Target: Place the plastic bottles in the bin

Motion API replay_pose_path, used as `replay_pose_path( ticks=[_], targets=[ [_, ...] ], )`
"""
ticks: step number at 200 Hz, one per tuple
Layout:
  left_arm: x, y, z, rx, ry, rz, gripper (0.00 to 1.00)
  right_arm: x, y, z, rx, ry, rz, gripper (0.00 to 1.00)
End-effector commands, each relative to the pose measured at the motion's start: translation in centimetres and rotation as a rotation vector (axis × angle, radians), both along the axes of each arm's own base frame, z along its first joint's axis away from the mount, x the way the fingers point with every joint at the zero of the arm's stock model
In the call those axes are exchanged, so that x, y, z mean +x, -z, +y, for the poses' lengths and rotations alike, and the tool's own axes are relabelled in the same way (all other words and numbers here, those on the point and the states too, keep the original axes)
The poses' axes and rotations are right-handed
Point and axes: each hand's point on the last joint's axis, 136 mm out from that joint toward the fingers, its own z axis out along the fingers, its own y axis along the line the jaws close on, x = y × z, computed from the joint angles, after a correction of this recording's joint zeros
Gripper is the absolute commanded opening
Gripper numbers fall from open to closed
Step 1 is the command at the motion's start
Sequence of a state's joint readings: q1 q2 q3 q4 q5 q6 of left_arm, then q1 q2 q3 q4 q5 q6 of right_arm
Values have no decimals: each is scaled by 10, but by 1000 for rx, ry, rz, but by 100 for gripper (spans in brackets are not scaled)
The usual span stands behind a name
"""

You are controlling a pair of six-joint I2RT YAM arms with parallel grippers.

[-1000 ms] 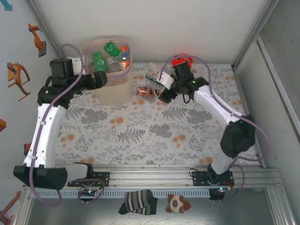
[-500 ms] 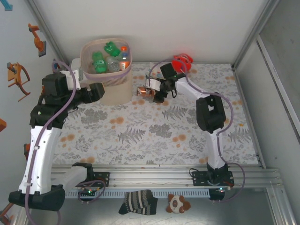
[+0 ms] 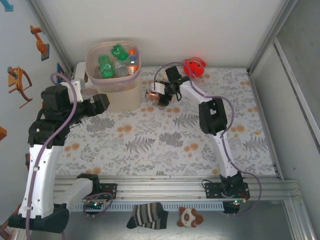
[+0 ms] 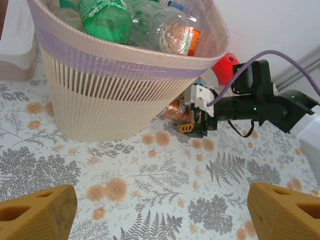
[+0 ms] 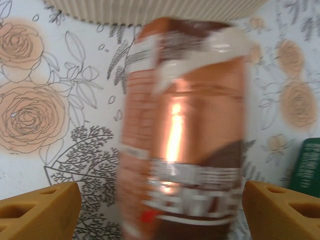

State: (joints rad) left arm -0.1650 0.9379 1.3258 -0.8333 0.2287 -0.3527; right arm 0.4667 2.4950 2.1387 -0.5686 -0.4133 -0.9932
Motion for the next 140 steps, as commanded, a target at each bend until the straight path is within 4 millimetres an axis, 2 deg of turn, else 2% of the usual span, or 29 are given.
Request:
replay_pose_path(
  ticks=[1, 31, 50, 84, 140],
  targets=[
    [-5, 4, 2, -9, -16, 17, 88, -10, 5, 6, 9, -44, 35, 80],
    [-6, 0, 8, 4, -48, -18, 88, -14, 16, 5, -12, -41, 50, 73],
    [-8, -1, 10, 6, -59, -34, 88, -15, 18, 4, -11, -33, 52, 72],
    [-10, -2, 15, 14, -80, -62, 87, -11, 8, 7, 9, -15, 38, 65],
    [-6, -4, 6, -27, -41, -97, 87, -19, -20, 3, 41, 10, 13, 58]
  ],
)
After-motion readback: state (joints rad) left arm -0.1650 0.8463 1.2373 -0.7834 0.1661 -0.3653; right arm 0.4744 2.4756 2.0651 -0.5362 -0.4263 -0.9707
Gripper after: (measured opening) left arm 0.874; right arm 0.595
